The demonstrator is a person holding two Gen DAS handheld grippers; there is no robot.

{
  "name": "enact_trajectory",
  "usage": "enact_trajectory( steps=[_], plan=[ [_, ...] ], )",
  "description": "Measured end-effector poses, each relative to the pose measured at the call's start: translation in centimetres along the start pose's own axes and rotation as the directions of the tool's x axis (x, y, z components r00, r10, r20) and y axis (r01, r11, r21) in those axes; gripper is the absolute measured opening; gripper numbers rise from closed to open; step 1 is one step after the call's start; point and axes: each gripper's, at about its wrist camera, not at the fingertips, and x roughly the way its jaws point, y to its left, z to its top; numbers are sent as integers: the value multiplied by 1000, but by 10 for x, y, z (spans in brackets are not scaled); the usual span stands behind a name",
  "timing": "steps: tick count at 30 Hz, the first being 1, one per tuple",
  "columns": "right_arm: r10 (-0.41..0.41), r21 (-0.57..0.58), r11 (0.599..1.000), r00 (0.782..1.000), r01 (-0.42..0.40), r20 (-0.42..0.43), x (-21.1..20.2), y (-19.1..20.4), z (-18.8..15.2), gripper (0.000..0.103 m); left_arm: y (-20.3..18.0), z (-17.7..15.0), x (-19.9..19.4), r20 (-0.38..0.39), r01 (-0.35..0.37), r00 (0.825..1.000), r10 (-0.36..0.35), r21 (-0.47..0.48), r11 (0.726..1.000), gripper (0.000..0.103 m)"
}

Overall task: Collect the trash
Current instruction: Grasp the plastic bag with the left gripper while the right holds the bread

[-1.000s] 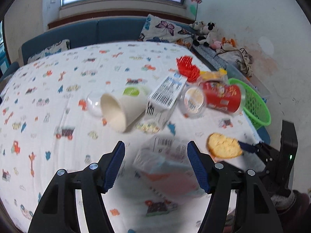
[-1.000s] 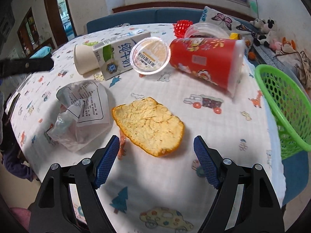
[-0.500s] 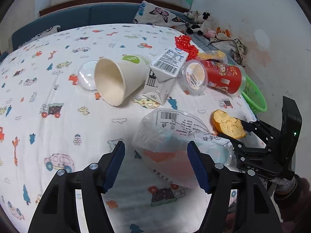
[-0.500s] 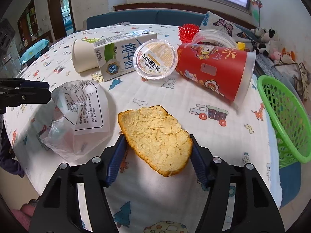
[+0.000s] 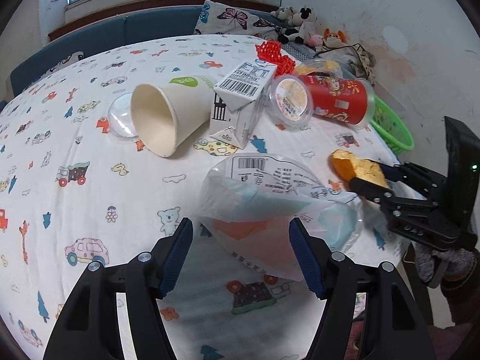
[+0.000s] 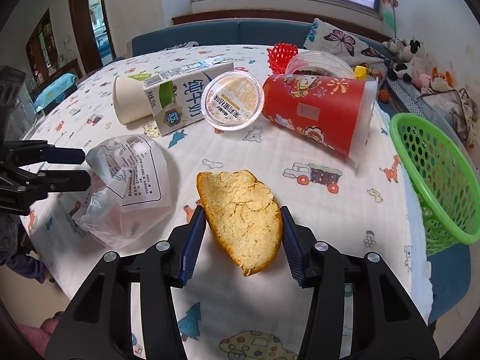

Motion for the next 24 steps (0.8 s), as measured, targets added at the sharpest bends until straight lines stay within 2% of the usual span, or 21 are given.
enact_trajectory(
  steps=[5,8,19,24],
  plan=[
    [1,8,1000,1000,-1,4,-3,-2,0,50,-6,2,4,13,-41,999,40,77,996,64],
    [5,14,1000,1000,-5,9,-5,-3,1,50,-6,5,7,13,-48,999,47,85,995,64],
    [5,27,1000,1000,-6,17,-9,-6,0,50,-4,4,1,15,-36,999,35,73,997,64],
    [6,30,1000,1000,-6,20,-10,-7,0,50,-4,7,-5,16,16,1000,-16,12,1000,64]
  ],
)
